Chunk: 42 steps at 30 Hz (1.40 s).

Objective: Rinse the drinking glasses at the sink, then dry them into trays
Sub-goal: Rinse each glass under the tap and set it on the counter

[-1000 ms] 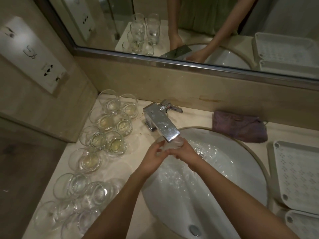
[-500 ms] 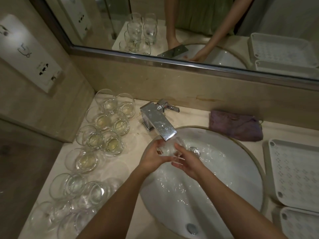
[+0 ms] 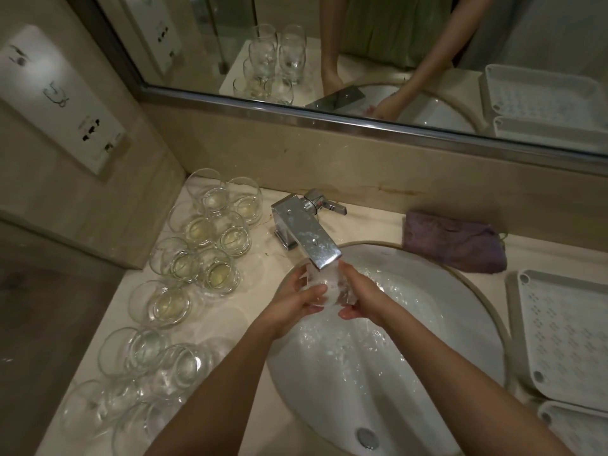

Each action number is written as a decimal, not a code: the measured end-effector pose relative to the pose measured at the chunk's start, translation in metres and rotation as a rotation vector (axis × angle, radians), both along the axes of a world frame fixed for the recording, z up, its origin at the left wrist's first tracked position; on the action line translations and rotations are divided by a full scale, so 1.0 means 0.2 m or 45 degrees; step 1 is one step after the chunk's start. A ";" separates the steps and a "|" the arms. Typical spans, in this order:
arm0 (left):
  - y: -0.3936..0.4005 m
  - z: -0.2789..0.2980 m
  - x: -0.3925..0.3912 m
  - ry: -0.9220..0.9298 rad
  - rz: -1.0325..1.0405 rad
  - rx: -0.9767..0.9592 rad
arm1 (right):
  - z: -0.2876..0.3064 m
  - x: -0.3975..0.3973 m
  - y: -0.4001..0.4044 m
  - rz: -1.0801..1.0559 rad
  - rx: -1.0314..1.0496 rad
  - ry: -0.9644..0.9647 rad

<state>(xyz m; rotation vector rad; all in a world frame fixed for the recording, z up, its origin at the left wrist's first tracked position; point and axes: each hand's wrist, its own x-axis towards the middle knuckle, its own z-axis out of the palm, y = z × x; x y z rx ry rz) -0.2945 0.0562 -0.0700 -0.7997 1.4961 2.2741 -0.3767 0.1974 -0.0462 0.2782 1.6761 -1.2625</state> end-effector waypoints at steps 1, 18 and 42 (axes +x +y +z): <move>0.00 -0.01 0.00 -0.023 0.023 0.004 | 0.01 0.01 0.00 0.017 0.022 -0.031; 0.01 0.00 -0.02 -0.087 -0.062 0.160 | -0.01 0.02 0.02 -0.218 -0.048 -0.101; -0.14 0.09 0.05 0.046 -0.161 -0.147 | -0.06 0.17 0.00 0.257 -0.048 0.542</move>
